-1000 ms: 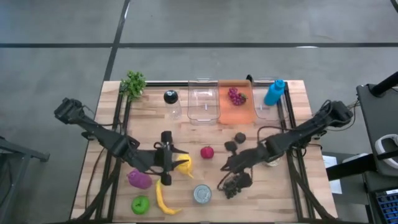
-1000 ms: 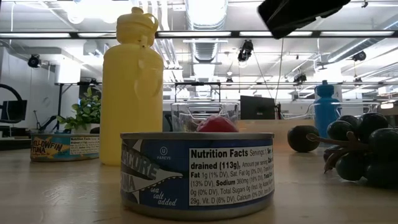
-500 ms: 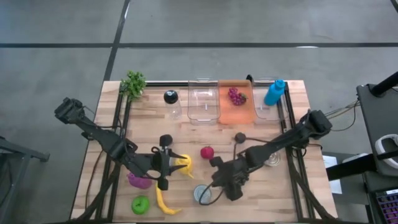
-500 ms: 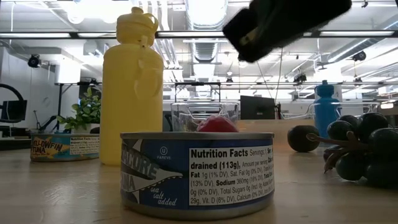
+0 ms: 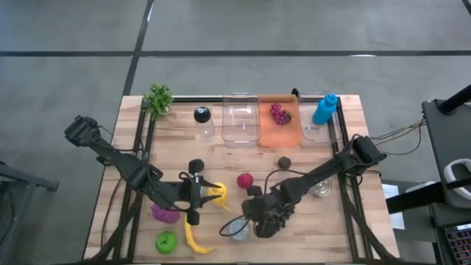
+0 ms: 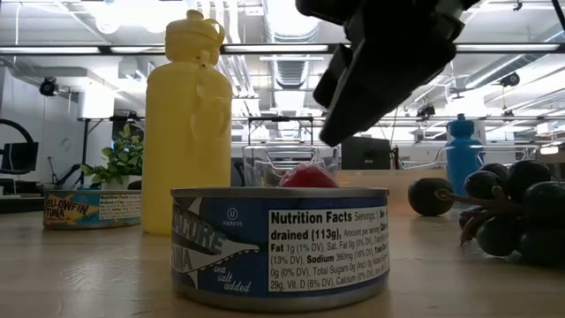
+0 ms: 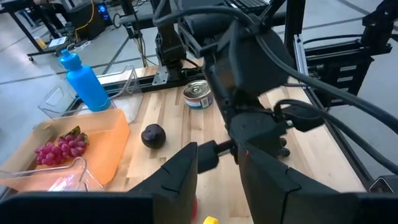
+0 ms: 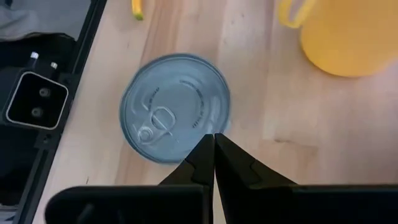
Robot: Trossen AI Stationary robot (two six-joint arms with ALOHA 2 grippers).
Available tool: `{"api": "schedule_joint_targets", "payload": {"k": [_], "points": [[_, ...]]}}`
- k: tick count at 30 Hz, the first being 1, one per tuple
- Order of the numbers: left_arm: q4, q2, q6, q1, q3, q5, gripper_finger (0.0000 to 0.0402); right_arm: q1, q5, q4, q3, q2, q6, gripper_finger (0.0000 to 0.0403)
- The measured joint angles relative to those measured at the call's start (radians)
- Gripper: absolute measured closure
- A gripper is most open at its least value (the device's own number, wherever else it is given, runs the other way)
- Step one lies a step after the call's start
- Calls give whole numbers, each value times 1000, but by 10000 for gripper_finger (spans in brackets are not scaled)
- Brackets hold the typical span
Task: Pick & Place Food Item
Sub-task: Put the blue tuna can into the left transparent bin
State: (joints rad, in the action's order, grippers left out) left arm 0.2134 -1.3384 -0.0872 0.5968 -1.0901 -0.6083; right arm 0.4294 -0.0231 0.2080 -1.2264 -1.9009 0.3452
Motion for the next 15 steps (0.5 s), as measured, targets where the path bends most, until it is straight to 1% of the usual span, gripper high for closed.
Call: {"api": "schedule_joint_targets", "payload": {"k": [6,10,15], "points": [[0,0,0,0,0,0,284,0,-4,-2,-28,-38,-7,394],[0,0,0,0,0,0,284,0,-4,-2,-44,-71,44,394],[4,0,0,0,0,1,284,0,-3,12,-42,-75,48,394]]}}
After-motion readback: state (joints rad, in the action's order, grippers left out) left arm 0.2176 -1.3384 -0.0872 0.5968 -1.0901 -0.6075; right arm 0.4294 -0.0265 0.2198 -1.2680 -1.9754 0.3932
